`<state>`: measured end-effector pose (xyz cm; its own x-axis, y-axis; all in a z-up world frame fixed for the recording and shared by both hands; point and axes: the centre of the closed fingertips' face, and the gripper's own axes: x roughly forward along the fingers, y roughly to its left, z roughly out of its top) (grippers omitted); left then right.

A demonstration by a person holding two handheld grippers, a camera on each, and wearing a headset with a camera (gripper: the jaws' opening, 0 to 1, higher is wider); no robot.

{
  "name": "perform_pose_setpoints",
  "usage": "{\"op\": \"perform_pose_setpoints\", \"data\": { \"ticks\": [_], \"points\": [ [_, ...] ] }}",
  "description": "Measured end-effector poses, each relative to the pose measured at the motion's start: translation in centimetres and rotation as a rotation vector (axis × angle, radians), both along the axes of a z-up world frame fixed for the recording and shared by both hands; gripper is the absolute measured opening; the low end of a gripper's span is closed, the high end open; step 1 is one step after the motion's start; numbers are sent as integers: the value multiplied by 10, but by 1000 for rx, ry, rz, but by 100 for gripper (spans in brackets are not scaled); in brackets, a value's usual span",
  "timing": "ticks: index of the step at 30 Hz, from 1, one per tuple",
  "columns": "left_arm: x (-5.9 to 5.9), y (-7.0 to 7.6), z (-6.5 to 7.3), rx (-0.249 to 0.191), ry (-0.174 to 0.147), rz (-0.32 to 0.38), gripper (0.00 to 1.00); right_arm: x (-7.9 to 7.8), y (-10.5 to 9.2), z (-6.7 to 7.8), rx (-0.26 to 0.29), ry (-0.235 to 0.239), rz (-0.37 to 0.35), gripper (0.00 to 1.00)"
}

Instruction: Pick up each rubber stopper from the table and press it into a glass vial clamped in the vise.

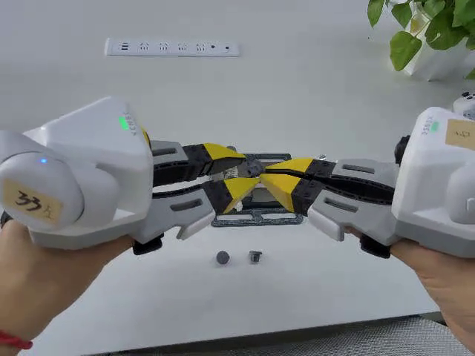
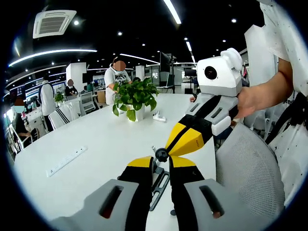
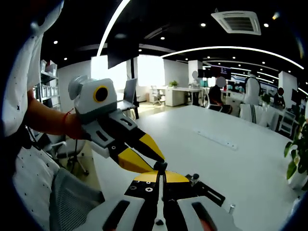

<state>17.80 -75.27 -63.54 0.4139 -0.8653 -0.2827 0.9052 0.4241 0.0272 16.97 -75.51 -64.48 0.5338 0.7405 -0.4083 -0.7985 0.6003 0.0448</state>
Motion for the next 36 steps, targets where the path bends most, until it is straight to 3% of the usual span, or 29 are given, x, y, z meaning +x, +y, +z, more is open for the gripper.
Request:
{"op": "perform_pose_setpoints", "data": {
  "ticks": [15, 36],
  "points": [
    [-2, -1, 0, 10, -21, -18, 5, -1, 1, -1, -10, -3, 1, 0],
    [-3, 1, 4, -48, 39, -16, 4, 0, 1, 4, -1, -1, 5, 0]
  ]
}}
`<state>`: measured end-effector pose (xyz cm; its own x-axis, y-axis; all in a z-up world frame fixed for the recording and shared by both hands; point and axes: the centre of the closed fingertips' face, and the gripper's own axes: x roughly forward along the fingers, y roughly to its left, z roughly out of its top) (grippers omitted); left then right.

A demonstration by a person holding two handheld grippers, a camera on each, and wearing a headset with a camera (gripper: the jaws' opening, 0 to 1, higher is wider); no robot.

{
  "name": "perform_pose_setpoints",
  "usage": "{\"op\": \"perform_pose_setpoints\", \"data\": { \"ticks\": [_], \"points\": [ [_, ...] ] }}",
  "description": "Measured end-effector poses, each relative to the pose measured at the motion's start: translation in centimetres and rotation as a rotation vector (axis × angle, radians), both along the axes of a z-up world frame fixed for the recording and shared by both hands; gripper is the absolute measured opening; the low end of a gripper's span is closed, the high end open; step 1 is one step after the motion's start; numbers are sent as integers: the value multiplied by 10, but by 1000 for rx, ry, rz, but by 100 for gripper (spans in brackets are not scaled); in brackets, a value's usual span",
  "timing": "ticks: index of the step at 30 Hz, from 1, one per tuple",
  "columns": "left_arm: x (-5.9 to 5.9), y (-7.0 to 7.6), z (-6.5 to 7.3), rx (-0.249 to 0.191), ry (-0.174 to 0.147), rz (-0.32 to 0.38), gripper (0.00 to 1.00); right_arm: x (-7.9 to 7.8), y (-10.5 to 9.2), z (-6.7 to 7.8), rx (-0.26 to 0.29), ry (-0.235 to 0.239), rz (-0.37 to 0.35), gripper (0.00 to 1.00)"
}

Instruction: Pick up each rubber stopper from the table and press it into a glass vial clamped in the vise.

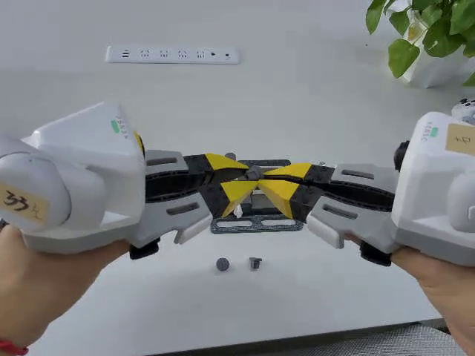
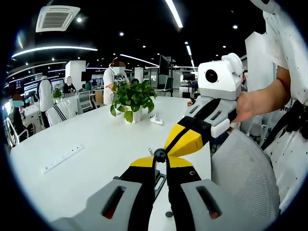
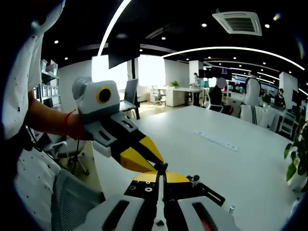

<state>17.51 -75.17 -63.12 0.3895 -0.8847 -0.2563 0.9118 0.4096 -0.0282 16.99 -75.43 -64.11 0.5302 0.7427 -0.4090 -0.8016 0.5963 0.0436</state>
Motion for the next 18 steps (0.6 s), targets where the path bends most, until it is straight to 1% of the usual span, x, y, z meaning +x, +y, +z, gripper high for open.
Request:
{"op": "perform_pose_setpoints", "data": {
  "ticks": [5, 7, 9, 10, 11, 12, 13, 14, 15, 16, 17, 18],
  "points": [
    [-1, 0, 0, -3, -2, -3, 4, 0, 0, 1, 0, 1, 10, 0],
    [-1, 1, 1, -11, 7, -5, 4, 0, 0, 1, 7, 7, 13, 0],
    [0, 3, 2, -21, 10, -1, 4, -1, -1, 5, 23, 12, 21, 0],
    [1, 6, 2, -36, 25, 1, 4, 0, -2, 10, 56, 16, 17, 3],
    [1, 7, 3, -52, 37, 3, 4, 0, -3, 14, 78, 21, 19, 4],
    [3, 10, 6, -77, 46, 5, 4, 0, -5, 20, 108, 34, 17, 5],
    [2, 10, 10, -116, 68, -2, 4, 1, -7, 24, 129, 39, 14, 4],
    [1, 11, 13, -149, 97, -7, 4, 1, -8, 29, 153, 44, 20, 4],
    [3, 14, 17, -187, 117, -7, 4, -1, -8, 33, 184, 69, 42, 5],
    [3, 16, 20, -214, 131, -12, 4, -2, -8, 35, 192, 81, 58, 7],
    [3, 17, 26, -261, 161, -22, 4, -2, -11, 39, 195, 86, 72, 9],
    [4, 19, 29, -281, 165, -22, 4, -3, -11, 42, 201, 83, 86, 10]
  ]
}}
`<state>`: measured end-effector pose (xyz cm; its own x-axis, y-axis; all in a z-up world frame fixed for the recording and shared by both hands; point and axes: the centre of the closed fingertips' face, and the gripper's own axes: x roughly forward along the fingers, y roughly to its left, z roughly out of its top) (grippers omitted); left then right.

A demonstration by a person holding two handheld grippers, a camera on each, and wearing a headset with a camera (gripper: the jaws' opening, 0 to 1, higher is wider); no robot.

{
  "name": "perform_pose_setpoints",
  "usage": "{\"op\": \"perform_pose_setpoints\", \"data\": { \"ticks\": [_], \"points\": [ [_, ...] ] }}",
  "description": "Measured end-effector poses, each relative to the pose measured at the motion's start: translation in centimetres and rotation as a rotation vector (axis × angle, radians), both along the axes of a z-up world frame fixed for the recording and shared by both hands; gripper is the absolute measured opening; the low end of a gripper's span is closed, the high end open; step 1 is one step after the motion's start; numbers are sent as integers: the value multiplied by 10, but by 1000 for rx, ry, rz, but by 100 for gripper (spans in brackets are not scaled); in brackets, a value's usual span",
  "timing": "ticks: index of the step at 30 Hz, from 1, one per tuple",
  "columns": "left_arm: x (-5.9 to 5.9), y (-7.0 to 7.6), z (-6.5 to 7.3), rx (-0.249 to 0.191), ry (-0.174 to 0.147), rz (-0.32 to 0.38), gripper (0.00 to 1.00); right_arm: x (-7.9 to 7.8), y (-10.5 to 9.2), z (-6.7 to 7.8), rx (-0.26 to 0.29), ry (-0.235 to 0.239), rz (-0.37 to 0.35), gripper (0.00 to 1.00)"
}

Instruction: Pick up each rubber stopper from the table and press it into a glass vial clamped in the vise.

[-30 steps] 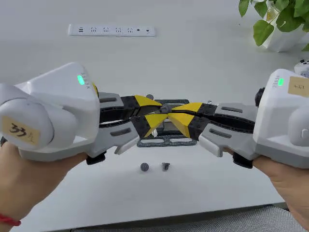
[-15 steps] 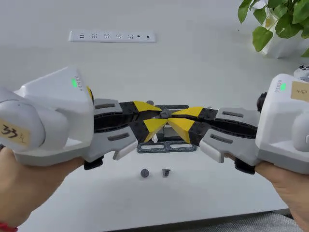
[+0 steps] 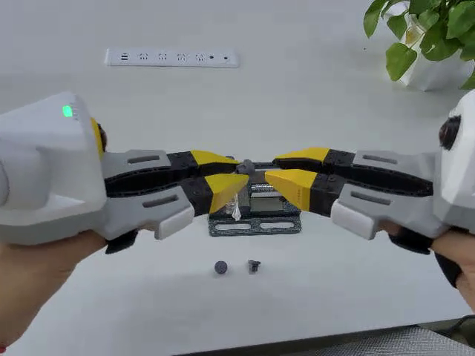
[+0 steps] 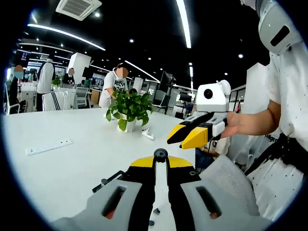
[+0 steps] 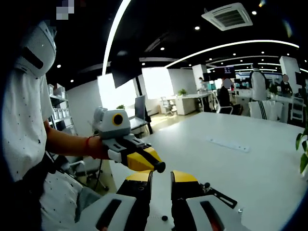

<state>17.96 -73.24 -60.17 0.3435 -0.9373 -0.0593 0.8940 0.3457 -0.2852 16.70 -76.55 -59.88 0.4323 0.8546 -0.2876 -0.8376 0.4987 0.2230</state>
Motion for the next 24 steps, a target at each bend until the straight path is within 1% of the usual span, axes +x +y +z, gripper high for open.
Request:
{"op": "perform_pose_setpoints", "data": {
  "ticks": [1, 2, 3, 4, 5, 6, 7, 8, 9, 10, 11, 12, 13, 15, 17, 18, 19, 21, 23, 24],
  "points": [
    [0, 1, 3, -24, 13, -7, 4, -3, 2, 5, 8, 2, 21, 11],
    [-4, 2, 8, -72, 59, -36, 4, -8, 4, 10, 26, 18, 52, 11],
    [-3, 3, 11, -87, 67, -36, 4, -8, 3, 13, 30, 12, 57, 11],
    [-4, 4, 14, -112, 67, -51, 4, -10, 4, 18, 44, 15, 75, 11],
    [-9, 4, 18, -141, 93, -79, 4, -11, 5, 20, 53, 24, 89, 11],
    [-8, 4, 21, -163, 98, -74, 4, -11, 5, 21, 53, 23, 91, 12],
    [-8, 6, 25, -190, 111, -77, 4, -12, 7, 25, 60, 18, 102, 13],
    [-11, 5, 27, -206, 122, -97, 4, -12, 8, 27, 68, 21, 111, 13],
    [-11, 6, 30, -222, 115, -98, 4, -14, 10, 29, 74, 27, 120, 13],
    [-12, 6, 32, -236, 124, -104, 4, -15, 12, 31, 83, 27, 129, 13],
    [-16, 5, 35, -253, 137, -126, 4, -15, 14, 34, 97, 29, 139, 13],
    [-17, 4, 37, -260, 131, -130, 4, -16, 16, 35, 111, 38, 147, 14],
    [-18, 3, 38, -267, 135, -135, 4, -17, 17, 36, 115, 38, 152, 14],
    [-22, 1, 39, -264, 131, -153, 4, -19, 21, 38, 121, 37, 170, 14],
    [-26, -1, 41, -264, 127, -171, 4, -22, 25, 39, 116, 32, 191, 15],
    [-28, -2, 41, -267, 131, -182, 4, -22, 25, 39, 114, 33, 195, 15],
    [-31, -4, 43, -268, 123, -192, 3, -23, 26, 40, 113, 28, 204, 15],
    [-34, -5, 44, -271, 125, -206, 3, -25, 28, 42, 116, 27, 218, 14],
    [-36, -5, 45, -276, 123, -216, 3, -26, 28, 44, 126, 25, 233, 14],
    [-37, -5, 46, -279, 124, -221, 3, -29, 29, 45, 139, 34, 247, 13]
  ]
}}
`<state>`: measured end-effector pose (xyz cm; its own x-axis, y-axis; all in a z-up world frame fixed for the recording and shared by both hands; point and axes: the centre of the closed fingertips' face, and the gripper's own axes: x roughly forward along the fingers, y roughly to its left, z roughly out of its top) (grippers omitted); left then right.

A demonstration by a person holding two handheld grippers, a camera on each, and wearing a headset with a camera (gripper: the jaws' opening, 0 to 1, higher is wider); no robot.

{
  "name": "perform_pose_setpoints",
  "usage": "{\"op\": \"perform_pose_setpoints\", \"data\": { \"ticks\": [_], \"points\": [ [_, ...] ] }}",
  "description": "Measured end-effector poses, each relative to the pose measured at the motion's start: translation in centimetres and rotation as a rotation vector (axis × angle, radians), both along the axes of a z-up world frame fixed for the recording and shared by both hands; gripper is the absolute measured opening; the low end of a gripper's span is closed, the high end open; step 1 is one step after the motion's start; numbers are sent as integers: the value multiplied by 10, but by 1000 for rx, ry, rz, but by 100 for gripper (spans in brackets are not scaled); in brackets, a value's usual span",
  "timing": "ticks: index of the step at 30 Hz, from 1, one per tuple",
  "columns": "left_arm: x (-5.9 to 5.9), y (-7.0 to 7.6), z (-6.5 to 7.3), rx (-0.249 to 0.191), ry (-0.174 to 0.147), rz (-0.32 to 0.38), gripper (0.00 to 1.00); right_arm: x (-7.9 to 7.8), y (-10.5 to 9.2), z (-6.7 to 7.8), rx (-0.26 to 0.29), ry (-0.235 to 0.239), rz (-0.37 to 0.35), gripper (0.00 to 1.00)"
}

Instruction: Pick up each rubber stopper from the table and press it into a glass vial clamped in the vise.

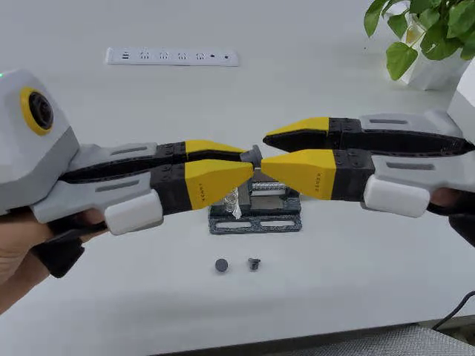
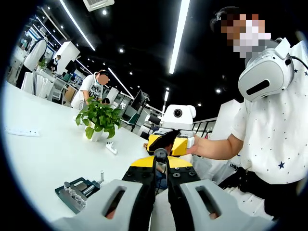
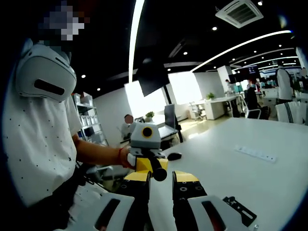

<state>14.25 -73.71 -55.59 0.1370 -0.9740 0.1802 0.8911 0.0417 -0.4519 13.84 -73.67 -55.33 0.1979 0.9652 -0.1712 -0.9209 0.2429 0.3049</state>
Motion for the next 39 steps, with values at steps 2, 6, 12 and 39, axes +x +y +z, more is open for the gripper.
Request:
{"op": "perform_pose_setpoints", "data": {
  "ticks": [2, 6, 12, 39],
  "points": [
    [-2, 0, 2, -10, 3, -11, 3, 0, 0, 1, 0, -4, 0, 12],
    [-3, 2, 5, -28, 9, -26, 3, -5, 1, 5, 28, 9, 31, 11],
    [-4, 4, 9, -59, 14, -44, 3, -9, 1, 8, 44, 19, 49, 10],
    [-16, 3, 17, -79, 24, -111, 3, -19, 6, 15, 56, 8, 114, 8]
  ]
}}
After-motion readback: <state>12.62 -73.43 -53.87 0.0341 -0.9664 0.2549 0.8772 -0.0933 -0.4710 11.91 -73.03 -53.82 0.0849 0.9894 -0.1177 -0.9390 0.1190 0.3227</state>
